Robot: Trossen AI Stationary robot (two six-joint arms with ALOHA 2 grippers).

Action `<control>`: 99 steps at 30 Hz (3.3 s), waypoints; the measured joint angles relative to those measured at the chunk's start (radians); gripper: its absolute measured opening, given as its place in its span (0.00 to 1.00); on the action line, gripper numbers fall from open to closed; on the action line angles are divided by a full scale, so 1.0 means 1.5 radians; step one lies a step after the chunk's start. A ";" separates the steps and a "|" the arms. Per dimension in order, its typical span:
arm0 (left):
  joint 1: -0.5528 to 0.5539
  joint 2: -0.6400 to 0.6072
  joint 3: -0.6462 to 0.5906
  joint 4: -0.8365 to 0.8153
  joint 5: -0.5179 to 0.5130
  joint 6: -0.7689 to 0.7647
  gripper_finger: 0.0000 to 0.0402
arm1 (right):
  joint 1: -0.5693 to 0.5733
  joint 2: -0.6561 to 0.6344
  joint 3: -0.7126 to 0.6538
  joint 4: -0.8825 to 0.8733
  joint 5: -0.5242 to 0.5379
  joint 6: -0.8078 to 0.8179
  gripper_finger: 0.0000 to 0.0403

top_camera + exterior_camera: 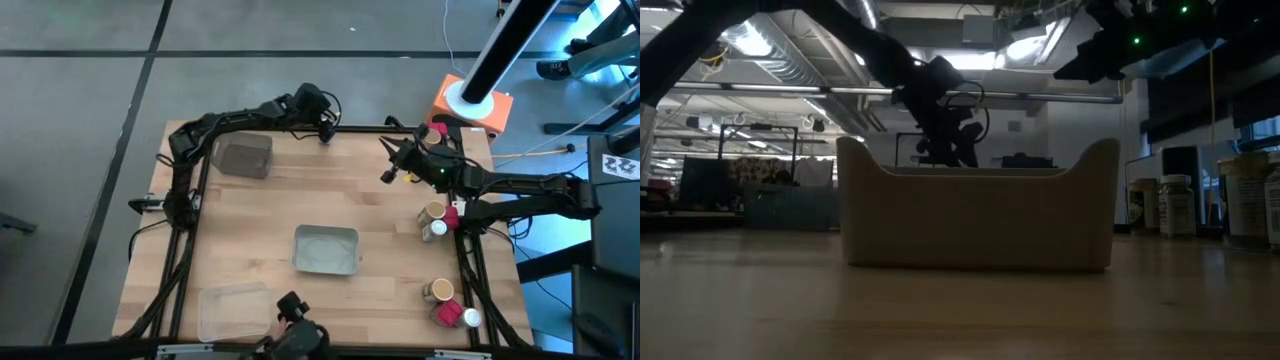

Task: Sort spices by type
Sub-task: Put the top left white seasoning bottle into the black bin

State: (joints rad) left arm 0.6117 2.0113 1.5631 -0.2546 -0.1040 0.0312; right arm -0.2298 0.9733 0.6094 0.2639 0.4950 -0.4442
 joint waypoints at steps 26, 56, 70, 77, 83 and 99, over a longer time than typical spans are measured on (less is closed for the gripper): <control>-0.001 0.032 -0.001 0.002 0.009 0.003 0.63 | 0.000 0.000 0.000 0.004 -0.011 -0.003 0.07; 0.000 0.071 -0.001 0.059 -0.007 0.002 0.47 | 0.000 0.000 0.000 0.007 -0.011 -0.006 0.07; -0.049 -0.039 -0.002 -0.046 -0.022 0.050 0.48 | 0.000 0.000 0.000 0.007 -0.011 -0.024 0.07; -0.083 -0.159 -0.001 -0.161 -0.072 0.068 0.48 | 0.000 0.000 -0.001 0.007 -0.012 -0.024 0.07; -0.094 -0.255 -0.001 -0.259 -0.101 0.054 0.48 | 0.000 0.000 -0.001 0.007 -0.011 -0.024 0.07; -0.078 -0.401 -0.007 -0.484 -0.201 0.001 0.48 | 0.000 0.000 -0.001 0.007 -0.011 -0.023 0.07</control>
State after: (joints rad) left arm 0.4947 1.4103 1.5526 -0.9806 -0.4054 0.0326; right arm -0.2298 0.9733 0.6086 0.2737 0.4778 -0.4790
